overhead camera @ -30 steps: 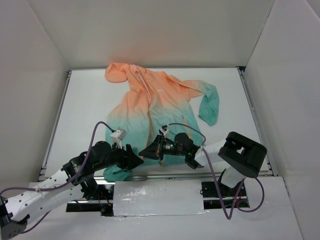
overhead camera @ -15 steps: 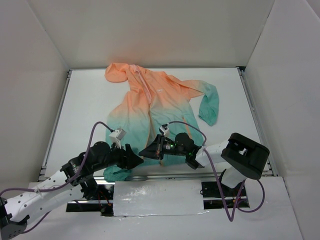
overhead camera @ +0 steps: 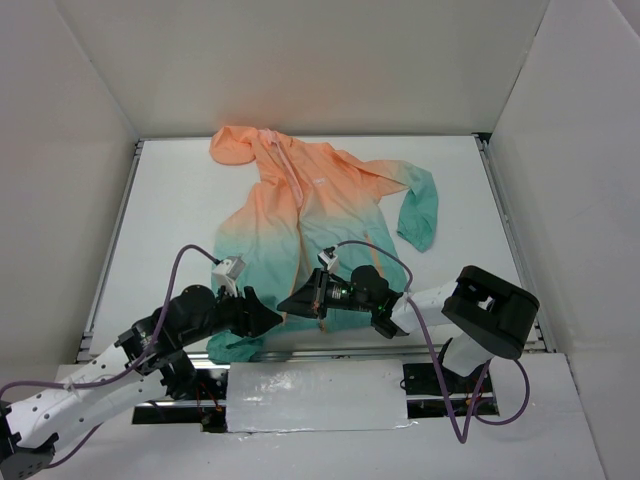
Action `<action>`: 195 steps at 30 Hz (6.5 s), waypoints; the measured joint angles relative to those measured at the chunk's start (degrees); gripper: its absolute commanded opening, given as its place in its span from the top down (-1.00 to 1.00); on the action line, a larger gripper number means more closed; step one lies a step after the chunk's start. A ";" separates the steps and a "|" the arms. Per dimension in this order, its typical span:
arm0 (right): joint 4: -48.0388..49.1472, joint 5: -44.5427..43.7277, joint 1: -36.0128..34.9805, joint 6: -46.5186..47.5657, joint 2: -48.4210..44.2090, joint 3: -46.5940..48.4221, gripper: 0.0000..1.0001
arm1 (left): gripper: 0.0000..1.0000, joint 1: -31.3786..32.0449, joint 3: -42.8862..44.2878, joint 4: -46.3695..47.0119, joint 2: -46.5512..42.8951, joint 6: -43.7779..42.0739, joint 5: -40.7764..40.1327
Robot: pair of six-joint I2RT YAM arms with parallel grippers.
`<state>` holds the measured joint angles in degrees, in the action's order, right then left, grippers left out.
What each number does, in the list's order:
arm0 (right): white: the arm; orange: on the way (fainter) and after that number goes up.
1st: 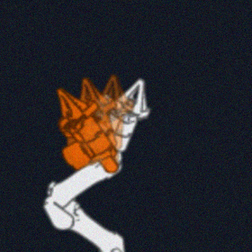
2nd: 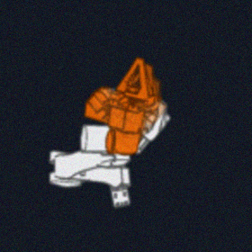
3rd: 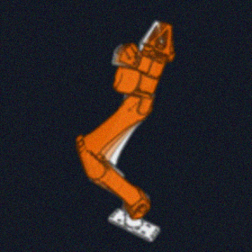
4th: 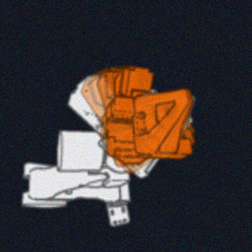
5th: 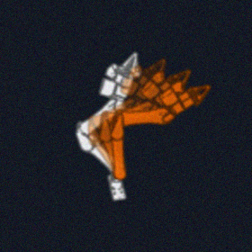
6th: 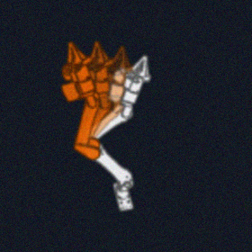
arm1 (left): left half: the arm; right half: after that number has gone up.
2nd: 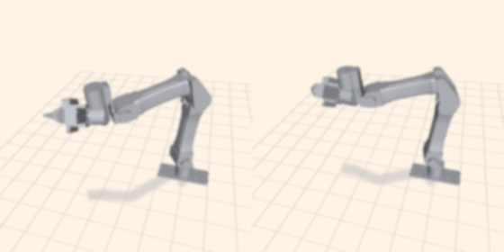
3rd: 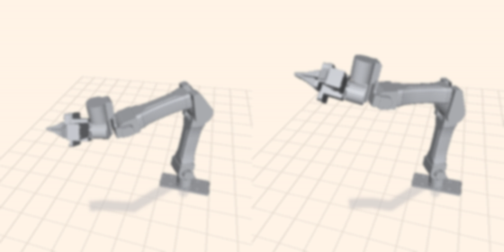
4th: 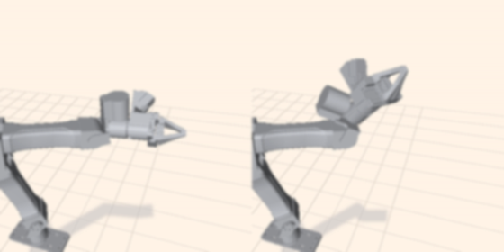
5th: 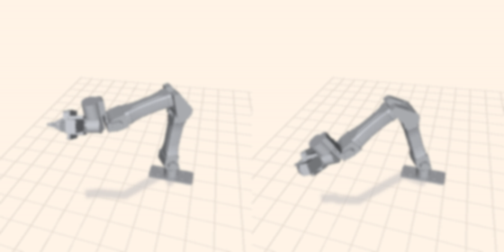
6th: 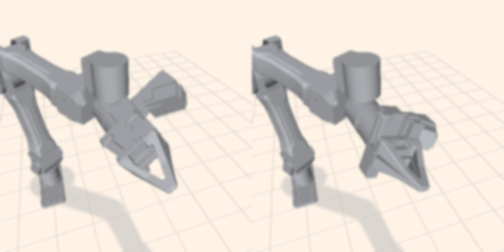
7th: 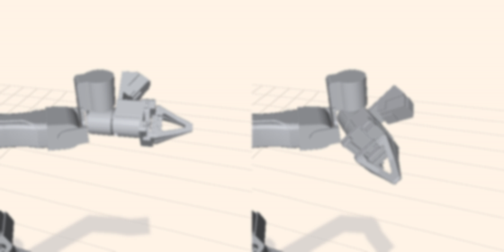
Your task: Zip up the jacket
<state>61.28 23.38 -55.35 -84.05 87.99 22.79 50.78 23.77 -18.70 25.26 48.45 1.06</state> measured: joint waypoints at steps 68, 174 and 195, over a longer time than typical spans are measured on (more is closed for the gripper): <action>-11.89 4.74 0.96 13.14 -4.44 2.86 1.00 | 0.88 0.02 -0.63 2.40 1.53 0.92 2.58; 2.91 18.49 5.38 25.77 -8.07 -2.40 0.42 | 1.00 -0.02 -2.45 13.44 0.90 1.01 12.24; -20.48 23.34 5.46 36.00 -7.69 7.41 1.00 | 0.03 0.00 -3.23 11.98 -0.04 -0.39 12.76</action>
<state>40.80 46.72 -49.89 -48.05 80.29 30.20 50.78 20.53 -6.72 25.21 48.05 13.82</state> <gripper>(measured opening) 0.010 0.454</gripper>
